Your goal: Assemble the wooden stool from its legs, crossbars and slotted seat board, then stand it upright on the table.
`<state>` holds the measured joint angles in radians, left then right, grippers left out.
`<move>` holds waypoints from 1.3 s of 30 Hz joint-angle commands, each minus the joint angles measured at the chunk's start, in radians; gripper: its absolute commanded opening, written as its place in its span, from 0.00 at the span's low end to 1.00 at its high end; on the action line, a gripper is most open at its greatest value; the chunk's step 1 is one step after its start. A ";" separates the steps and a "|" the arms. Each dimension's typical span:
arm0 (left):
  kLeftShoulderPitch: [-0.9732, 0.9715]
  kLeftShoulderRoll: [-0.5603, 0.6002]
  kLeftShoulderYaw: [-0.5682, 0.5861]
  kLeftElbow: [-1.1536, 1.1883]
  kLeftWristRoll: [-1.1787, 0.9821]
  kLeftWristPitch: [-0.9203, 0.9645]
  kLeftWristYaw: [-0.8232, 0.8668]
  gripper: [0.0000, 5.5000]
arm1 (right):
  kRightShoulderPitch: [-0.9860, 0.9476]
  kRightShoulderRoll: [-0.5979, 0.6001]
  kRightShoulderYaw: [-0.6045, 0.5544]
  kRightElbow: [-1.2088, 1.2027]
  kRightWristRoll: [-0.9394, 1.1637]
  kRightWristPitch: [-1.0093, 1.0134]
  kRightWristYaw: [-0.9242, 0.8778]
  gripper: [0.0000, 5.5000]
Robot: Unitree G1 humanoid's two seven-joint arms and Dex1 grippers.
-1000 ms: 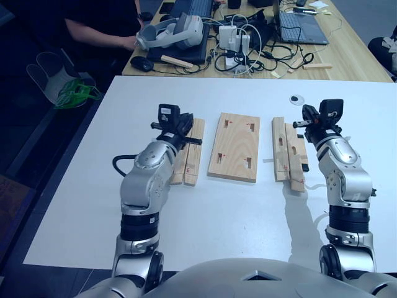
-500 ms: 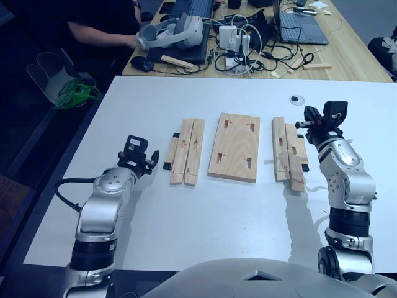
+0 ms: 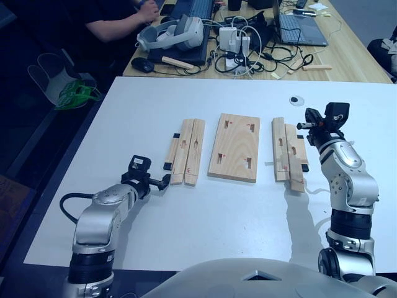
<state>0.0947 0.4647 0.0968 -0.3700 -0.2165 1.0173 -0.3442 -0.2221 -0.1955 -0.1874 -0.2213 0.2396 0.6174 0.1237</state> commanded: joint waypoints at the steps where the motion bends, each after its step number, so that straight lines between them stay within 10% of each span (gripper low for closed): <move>1: -0.046 0.017 -0.047 0.068 0.000 0.022 -0.026 0.88 | -0.011 0.002 0.002 -0.007 0.004 0.017 -0.009 0.00; 12: -0.149 0.014 -0.087 0.448 0.066 -0.139 -0.001 0.88 | -0.044 0.040 0.006 -0.005 0.010 0.013 -0.050 0.00; 39: -0.075 0.032 -0.086 0.641 0.066 -0.321 -0.090 0.23 | -0.083 0.034 -0.082 0.049 0.051 0.019 -0.104 0.00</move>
<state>-0.0931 0.5080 0.0398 0.1244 -0.1993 0.6232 -0.4741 -0.2779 -0.1577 -0.2604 -0.1855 0.2881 0.6370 0.0276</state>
